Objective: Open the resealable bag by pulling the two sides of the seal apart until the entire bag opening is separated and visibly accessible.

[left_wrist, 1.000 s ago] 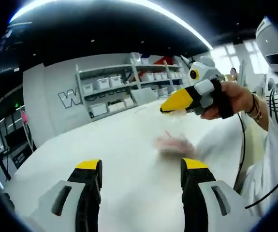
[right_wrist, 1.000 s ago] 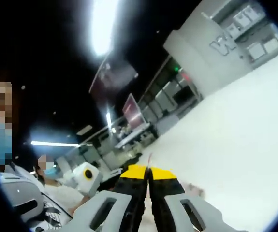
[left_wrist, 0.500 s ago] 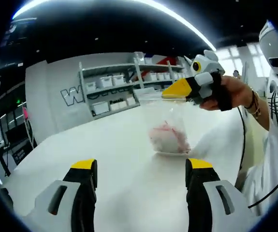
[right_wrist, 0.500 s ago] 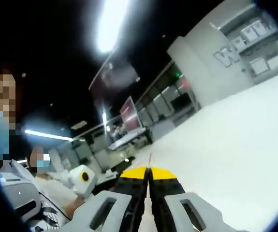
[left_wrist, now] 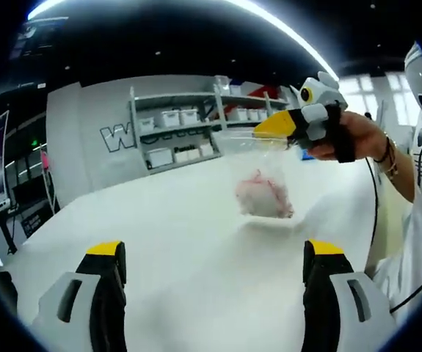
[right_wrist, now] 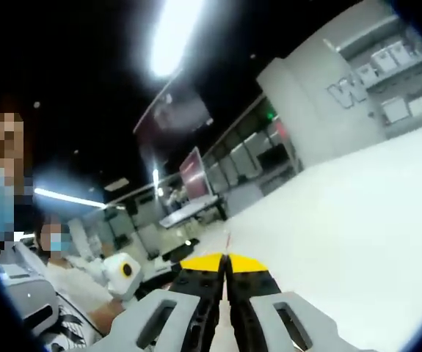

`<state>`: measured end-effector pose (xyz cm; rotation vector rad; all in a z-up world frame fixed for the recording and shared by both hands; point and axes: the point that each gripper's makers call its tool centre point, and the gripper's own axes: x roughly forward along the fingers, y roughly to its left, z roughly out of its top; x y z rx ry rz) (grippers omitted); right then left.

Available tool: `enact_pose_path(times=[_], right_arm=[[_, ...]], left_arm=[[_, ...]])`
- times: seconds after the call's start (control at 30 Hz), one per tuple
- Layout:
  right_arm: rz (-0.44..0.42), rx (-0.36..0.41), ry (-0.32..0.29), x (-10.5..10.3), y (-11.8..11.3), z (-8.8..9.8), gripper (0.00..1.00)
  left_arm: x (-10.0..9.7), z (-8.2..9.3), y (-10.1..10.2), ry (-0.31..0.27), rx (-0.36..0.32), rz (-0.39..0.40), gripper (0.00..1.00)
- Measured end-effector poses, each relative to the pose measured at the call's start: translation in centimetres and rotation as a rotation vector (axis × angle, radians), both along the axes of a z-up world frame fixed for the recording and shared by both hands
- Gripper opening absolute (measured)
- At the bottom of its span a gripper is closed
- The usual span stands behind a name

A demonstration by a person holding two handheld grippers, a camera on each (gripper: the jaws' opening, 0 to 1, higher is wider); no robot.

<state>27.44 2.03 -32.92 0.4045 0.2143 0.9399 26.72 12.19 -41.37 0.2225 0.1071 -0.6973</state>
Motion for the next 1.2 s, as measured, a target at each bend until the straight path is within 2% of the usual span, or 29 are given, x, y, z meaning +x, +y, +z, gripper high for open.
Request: enact_pose_path(times=[0.4,0.73,1.2], right_arm=[[-0.017,-0.022,-0.001,0.8,-0.3,-0.1,0.0],[-0.021,-0.035,0.001,1.0,-0.2,-0.3,0.0],[-0.073,-0.059,-0.012,2.3,-1.1,-0.2,0.0]], left_arm=[[0.3,0.4,0.8,-0.018,-0.007,0.026,1.0],[0.1,0.5,0.8,-0.019,-0.005,0.024,1.0],[0.1,1.0,0.6,-0.029,-0.002,0.019,1.0]])
